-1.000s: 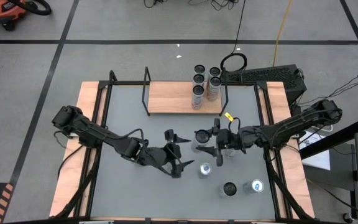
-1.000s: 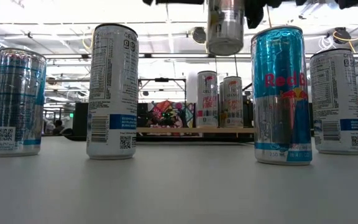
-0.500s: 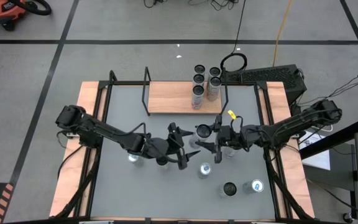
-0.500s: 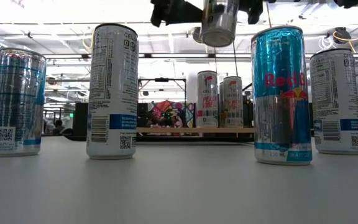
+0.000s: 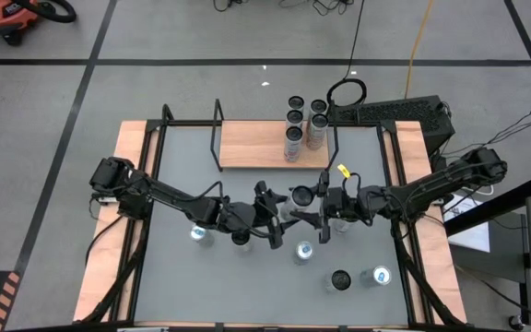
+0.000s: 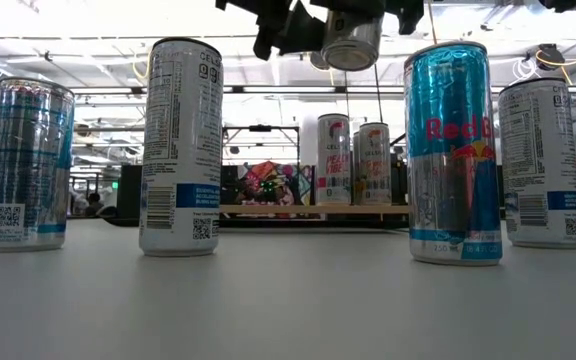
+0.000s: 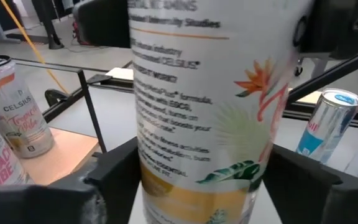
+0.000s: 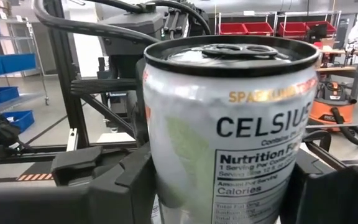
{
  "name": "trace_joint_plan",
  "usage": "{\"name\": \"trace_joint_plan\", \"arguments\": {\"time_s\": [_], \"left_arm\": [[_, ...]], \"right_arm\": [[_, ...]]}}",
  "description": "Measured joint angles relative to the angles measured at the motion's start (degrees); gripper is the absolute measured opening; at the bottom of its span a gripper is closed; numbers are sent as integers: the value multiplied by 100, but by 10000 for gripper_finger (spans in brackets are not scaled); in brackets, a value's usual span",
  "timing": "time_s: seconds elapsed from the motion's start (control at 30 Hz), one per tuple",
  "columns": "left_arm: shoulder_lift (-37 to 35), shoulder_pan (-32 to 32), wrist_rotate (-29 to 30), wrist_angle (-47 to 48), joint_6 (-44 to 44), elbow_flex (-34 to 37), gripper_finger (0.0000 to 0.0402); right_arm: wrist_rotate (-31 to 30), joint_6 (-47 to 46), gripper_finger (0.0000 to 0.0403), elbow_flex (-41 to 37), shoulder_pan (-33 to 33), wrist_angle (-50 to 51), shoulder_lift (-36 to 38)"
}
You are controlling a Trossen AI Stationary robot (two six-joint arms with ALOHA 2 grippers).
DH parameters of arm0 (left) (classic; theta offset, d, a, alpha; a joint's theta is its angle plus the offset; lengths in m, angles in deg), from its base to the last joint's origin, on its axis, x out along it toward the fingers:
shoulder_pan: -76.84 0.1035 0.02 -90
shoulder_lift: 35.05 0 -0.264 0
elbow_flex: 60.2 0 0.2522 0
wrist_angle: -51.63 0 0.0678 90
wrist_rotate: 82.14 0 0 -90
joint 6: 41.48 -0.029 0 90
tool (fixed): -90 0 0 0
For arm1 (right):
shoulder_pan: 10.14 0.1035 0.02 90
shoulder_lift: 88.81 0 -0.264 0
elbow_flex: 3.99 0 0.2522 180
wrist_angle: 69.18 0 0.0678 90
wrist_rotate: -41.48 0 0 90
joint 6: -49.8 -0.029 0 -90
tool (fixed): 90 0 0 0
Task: Place canned beverage on shelf
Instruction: Put the white yellow soda can on the shelf aligned with the white yellow soda cans
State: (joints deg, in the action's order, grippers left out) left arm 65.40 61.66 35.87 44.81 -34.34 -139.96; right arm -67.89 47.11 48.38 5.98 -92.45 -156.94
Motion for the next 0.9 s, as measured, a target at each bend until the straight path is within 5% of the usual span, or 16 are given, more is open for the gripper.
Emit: {"name": "trace_joint_plan", "arguments": {"time_s": [0.2, 0.47, 0.7, 0.9], "left_arm": [[2, -4, 6, 37, -21, 0, 253], [2, -7, -24, 264, 18, 0, 252], [14, -13, 7, 437, 161, 0, 252], [50, -10, 69, 412, 162, 0, 252]], "right_arm": [[3, 12, 194, 0, 0, 26, 0], [13, -100, 229, 41, 2, 505, 84], [-6, -354, 281, 1128, 0, 3266, 341], [19, -343, 288, 2377, -39, 5370, 287]]}}
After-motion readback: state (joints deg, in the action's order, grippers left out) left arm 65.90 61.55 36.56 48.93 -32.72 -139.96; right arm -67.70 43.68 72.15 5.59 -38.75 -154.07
